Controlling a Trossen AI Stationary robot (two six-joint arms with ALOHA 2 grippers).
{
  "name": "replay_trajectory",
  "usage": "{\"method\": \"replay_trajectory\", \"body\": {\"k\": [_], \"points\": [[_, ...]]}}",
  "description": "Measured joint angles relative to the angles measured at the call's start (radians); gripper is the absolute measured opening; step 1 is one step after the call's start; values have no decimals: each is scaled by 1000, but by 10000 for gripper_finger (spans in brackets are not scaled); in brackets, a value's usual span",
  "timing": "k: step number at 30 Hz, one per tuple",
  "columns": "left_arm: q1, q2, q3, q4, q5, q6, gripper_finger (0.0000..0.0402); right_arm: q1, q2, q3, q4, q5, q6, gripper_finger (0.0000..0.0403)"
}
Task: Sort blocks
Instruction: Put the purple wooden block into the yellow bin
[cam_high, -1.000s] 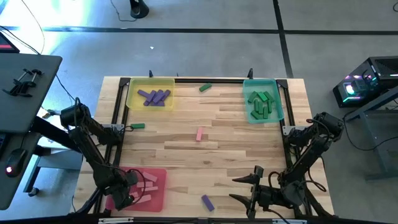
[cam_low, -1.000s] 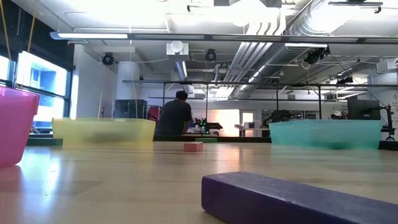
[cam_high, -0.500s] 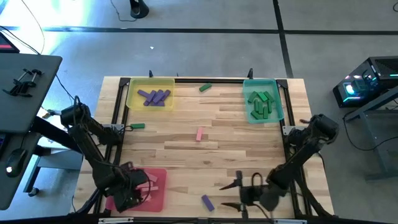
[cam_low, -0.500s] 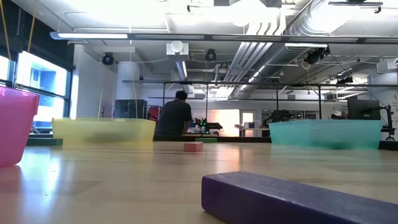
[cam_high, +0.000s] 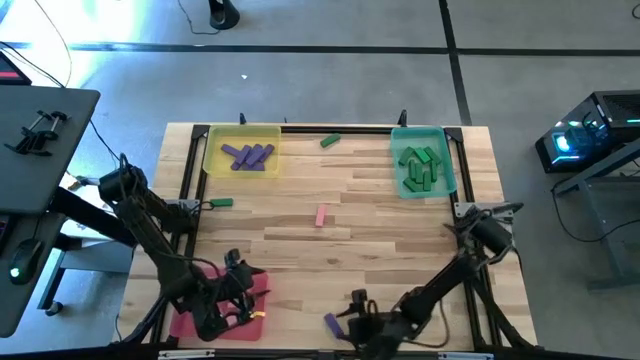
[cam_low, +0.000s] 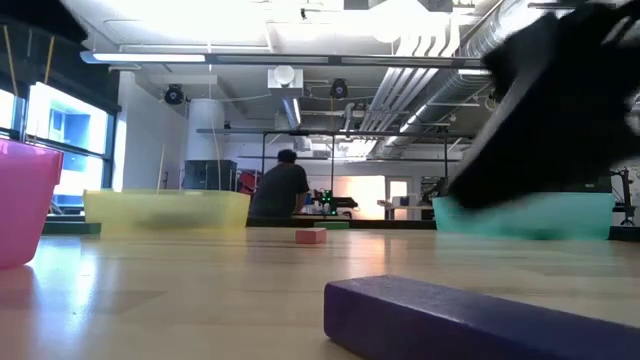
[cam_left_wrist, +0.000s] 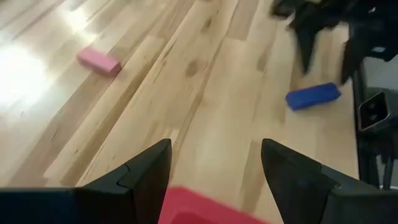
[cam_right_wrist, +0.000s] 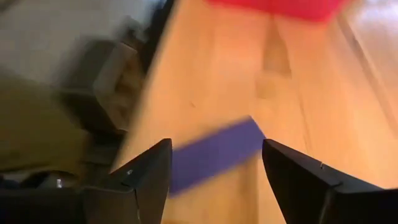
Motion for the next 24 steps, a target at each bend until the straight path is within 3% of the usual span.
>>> {"method": "replay_trajectory", "body": {"k": [8, 19, 24], "points": [[42, 0, 0, 133, -4, 155, 234, -72, 23, 10, -117, -13, 143, 236], [64, 1, 0, 155, -1, 200, 234, -146, -47, 1, -329, 203, 247, 236], [66, 1, 0, 154, 0, 194, 234, -179, -115, 5, -398, 205, 347, 236]]}}
